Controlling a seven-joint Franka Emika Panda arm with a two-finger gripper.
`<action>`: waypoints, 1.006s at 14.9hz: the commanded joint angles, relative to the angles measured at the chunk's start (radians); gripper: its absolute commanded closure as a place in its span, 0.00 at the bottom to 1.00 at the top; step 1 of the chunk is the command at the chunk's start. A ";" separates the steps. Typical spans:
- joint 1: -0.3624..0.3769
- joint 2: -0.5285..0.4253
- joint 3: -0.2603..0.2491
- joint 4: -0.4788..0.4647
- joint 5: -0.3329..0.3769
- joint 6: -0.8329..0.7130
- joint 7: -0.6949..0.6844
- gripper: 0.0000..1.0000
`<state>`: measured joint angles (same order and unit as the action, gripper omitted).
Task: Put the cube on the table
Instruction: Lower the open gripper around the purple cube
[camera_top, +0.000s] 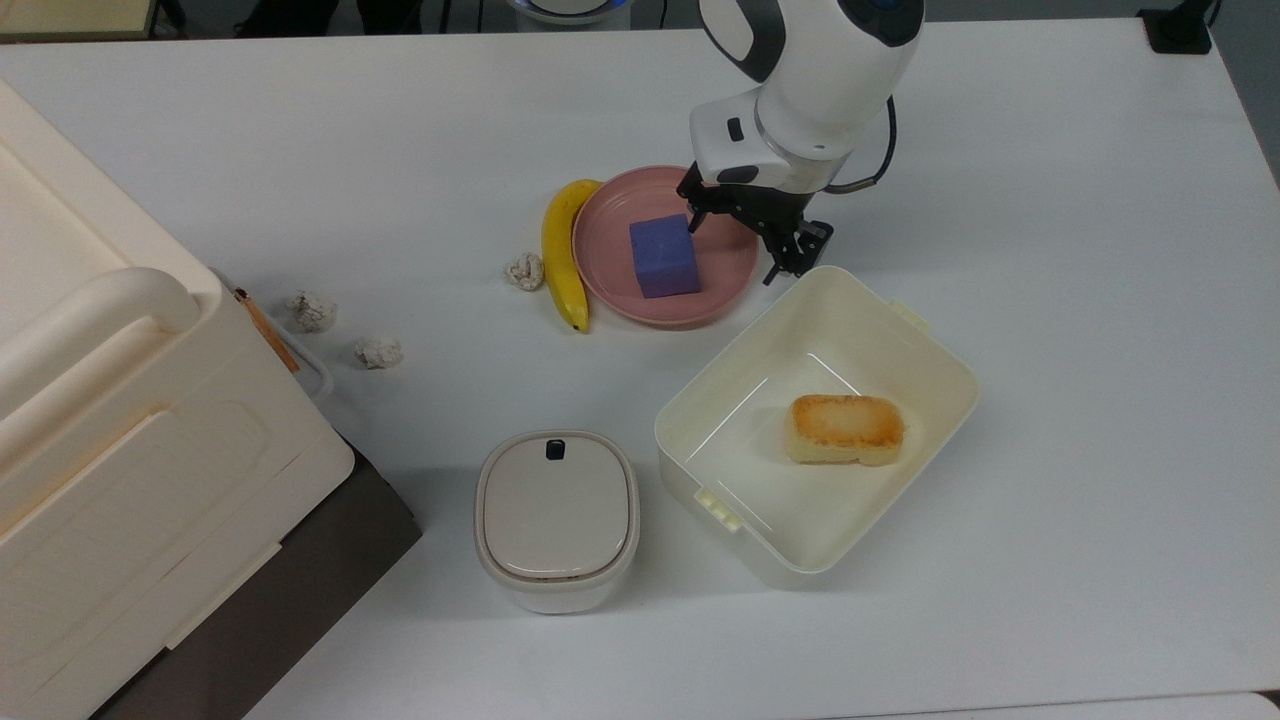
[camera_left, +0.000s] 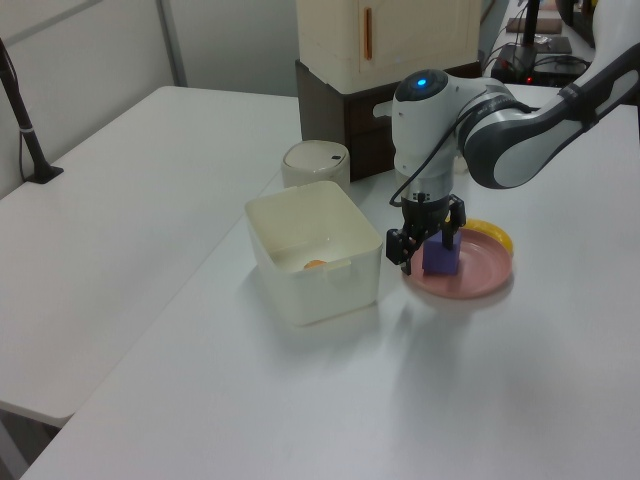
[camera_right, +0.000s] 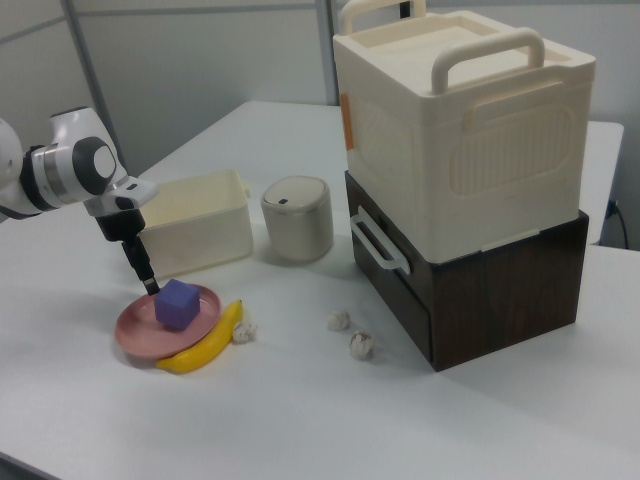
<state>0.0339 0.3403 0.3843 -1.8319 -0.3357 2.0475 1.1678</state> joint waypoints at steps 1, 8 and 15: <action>-0.005 -0.052 -0.004 -0.007 -0.034 -0.085 0.012 0.00; -0.028 -0.093 -0.005 -0.006 -0.031 -0.104 0.001 0.00; -0.040 -0.049 -0.005 -0.013 -0.031 -0.161 0.283 0.00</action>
<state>-0.0081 0.2789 0.3822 -1.8326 -0.3576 1.8950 1.3256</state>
